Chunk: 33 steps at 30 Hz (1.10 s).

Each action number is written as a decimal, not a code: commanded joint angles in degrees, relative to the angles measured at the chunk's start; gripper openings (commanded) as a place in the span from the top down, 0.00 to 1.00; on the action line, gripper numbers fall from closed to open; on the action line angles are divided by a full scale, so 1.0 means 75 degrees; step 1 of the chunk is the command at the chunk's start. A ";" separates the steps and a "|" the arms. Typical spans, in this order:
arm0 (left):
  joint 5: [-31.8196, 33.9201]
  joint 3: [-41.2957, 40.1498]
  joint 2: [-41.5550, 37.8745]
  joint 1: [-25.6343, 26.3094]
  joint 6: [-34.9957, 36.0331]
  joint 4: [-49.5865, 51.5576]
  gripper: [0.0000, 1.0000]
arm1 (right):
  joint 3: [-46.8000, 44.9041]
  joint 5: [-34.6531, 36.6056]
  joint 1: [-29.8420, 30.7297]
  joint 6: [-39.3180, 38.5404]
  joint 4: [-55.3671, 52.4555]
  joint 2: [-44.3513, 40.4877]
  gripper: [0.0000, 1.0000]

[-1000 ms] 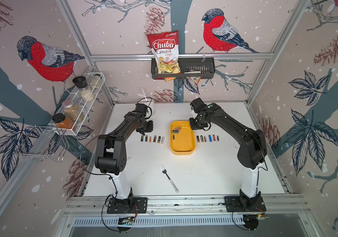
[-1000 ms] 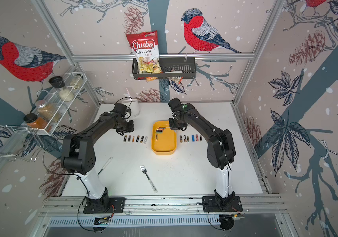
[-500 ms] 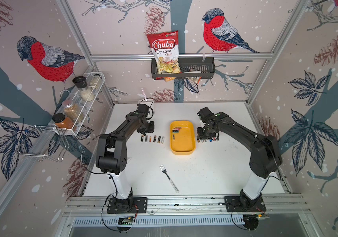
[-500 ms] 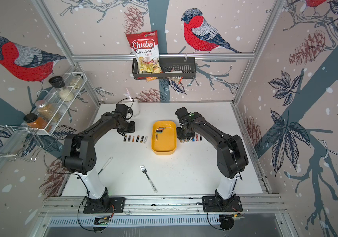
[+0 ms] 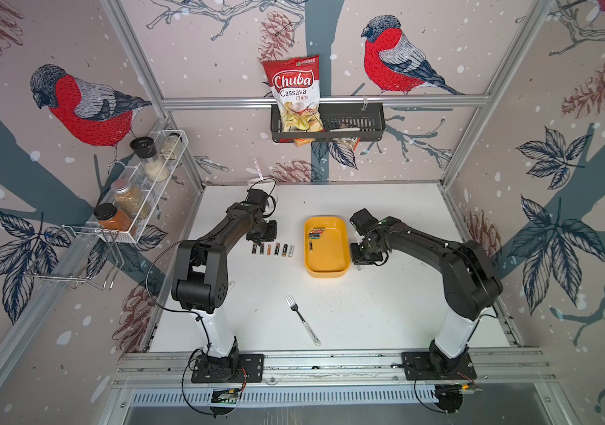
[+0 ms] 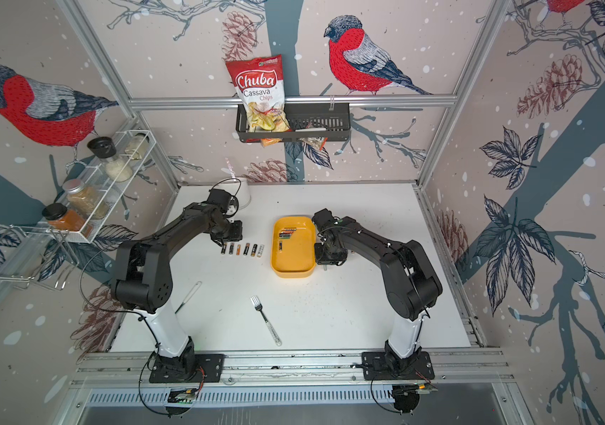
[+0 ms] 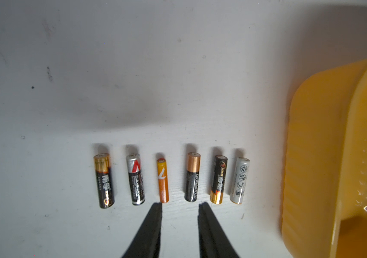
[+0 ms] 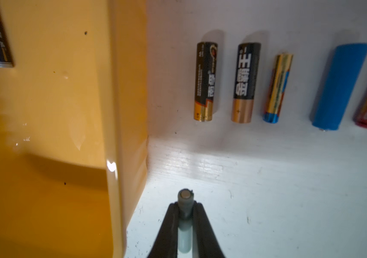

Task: Take the batteries out of the storage box
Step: Place the battery at the center of the board.

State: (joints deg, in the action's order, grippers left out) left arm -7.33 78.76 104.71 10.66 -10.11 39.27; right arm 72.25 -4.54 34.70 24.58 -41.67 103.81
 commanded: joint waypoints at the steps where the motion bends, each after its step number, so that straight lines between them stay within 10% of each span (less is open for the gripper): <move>1: 0.0035 0.0010 -0.0015 0.0003 0.0008 -0.0004 0.67 | -0.0089 -0.0050 -0.0012 0.0113 0.0298 0.0130 0.84; 33: 0.0064 0.0116 0.0103 0.0028 0.0012 0.0072 0.67 | -0.0364 0.0118 -0.0068 0.0051 0.0418 0.0538 0.81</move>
State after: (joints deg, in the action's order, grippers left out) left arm -7.31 79.22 105.41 10.81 -10.11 39.29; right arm 69.49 -4.67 34.09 25.26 -38.39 107.70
